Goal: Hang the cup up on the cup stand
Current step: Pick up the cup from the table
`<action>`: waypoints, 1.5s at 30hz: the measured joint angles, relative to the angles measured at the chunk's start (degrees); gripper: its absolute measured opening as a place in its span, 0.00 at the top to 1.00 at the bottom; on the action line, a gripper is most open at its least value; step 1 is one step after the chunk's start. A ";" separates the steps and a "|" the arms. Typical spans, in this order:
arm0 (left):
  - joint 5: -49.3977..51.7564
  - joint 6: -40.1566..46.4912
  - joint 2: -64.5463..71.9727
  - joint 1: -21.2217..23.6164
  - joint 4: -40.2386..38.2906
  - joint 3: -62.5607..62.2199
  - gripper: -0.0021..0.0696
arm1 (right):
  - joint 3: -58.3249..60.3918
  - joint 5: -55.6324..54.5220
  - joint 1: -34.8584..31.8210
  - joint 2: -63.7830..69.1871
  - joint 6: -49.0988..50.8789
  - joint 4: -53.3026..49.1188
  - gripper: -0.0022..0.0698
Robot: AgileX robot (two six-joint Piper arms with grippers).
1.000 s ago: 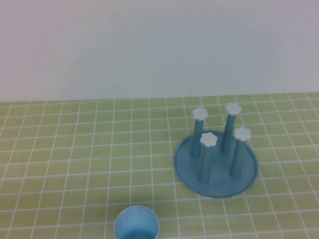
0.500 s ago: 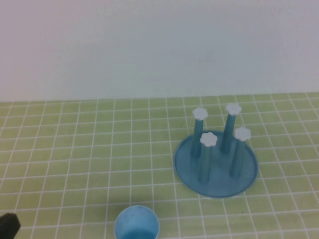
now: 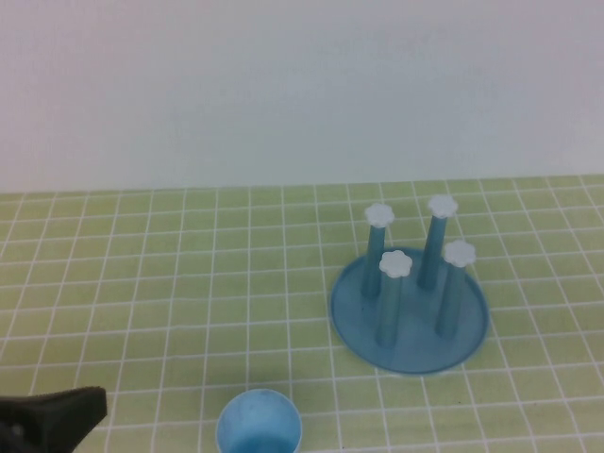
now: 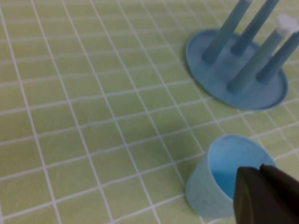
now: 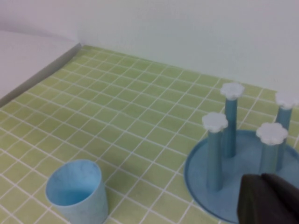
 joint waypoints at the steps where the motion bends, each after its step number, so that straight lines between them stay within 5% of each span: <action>1: 0.14 0.17 1.62 0.00 0.00 -0.63 0.97 | 0.00 0.00 0.00 0.28 -0.08 0.00 0.97; 10: 5.86 6.21 16.08 -0.10 -0.54 -7.36 0.75 | 0.00 2.27 0.00 1.56 0.53 -0.46 0.97; 16: 9.36 6.57 22.09 -0.96 -0.47 -11.87 0.73 | 0.25 2.53 0.00 3.05 0.53 -0.57 0.97; 20: 8.95 5.75 25.64 -6.70 1.53 -14.45 0.73 | 1.45 2.42 0.00 4.29 0.53 -0.57 0.97; 24: 4.86 -4.61 29.89 -13.47 11.25 -16.83 0.72 | 2.07 2.42 0.00 6.87 0.53 -0.57 0.97; 32: 9.48 -15.68 40.27 -19.06 23.50 -24.76 0.50 | 2.15 2.77 0.00 10.58 0.53 -0.57 0.97; 45: 12.55 -12.19 51.96 -19.46 23.23 -29.81 0.50 | 2.34 2.40 0.00 10.98 0.53 -0.57 0.97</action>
